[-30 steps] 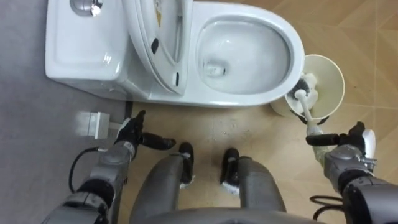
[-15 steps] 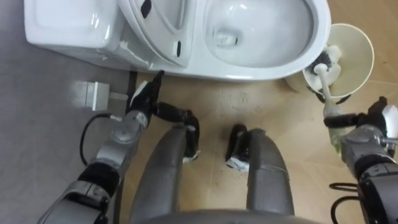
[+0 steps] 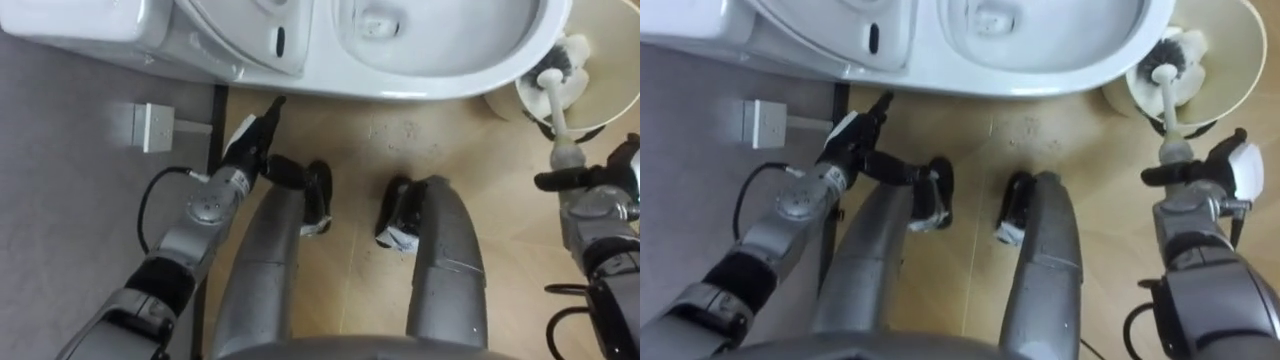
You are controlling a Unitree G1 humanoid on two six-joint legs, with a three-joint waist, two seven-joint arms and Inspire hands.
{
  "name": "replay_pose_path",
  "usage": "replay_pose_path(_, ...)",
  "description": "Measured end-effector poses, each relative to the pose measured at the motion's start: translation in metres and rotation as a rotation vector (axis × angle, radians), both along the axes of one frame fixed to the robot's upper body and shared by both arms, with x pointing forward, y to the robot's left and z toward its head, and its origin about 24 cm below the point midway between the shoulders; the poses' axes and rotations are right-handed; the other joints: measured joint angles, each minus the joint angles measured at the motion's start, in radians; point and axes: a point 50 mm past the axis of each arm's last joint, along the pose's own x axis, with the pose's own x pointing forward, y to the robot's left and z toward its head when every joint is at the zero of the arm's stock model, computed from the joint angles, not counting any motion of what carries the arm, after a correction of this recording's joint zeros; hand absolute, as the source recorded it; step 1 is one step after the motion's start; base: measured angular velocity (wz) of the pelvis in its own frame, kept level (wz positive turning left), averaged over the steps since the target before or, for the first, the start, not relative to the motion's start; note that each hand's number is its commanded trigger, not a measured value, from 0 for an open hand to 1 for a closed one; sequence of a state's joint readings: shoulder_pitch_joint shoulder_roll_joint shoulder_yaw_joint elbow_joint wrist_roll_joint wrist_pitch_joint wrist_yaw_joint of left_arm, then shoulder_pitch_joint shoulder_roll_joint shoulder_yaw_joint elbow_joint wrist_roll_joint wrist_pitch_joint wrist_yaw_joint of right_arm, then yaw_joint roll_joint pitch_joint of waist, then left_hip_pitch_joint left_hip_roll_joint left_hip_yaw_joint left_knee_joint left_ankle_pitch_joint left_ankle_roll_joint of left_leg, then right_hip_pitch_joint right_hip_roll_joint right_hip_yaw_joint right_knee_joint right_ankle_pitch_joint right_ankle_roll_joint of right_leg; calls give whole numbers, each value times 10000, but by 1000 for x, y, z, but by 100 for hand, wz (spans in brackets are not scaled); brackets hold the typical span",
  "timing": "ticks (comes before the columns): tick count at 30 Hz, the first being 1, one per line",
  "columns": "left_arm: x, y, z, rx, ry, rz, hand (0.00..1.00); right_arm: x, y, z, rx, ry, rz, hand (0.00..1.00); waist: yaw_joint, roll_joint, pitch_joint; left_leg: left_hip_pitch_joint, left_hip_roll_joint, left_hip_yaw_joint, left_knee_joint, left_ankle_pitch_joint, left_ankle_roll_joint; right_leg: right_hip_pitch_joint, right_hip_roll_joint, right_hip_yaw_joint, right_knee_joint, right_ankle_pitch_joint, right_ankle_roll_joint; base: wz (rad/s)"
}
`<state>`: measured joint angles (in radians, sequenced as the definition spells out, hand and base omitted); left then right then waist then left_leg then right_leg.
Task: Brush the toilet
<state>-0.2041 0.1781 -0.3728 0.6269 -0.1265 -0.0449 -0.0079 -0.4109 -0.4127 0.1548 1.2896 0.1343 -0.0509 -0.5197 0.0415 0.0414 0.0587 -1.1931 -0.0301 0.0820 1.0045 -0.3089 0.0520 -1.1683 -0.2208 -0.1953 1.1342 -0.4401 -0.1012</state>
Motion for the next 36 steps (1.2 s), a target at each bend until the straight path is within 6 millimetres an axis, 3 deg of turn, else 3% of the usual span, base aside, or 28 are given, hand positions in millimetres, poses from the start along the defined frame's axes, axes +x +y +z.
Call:
replay_pose_path(4, 0, -2, 0, -7, -7, -51, 0, 4, 2, 3, 32, -201, 121, 0, -26, 3, -2, -406, 27, 9, 408, -58, -26, -399, -54, -4, 419, -88, -96, 2)
replay_pose_path(14, -6, -5, -1, -94, -6, -186, 0, 2, 6, -4, 724, 1, 549, 0, -26, 25, -6, -538, 147, 28, 939, -239, -2, -471, -36, 2, 835, -220, -125, -1)
replay_pose_path(16, -6, -6, -2, -67, 26, -258, 0, 1, 8, -7, 1058, 131, 659, 100, -16, 25, -6, -575, 157, 109, 949, -241, 2, -540, -36, 36, 869, -220, -126, 0)
replay_pose_path(36, -16, -9, -9, 14, 365, -477, 0, -13, 11, -22, 3499, 87, 17, 100, -127, 55, -11, -520, 172, 158, 1035, -272, -23, -523, -68, 71, 1004, -270, -172, 0)
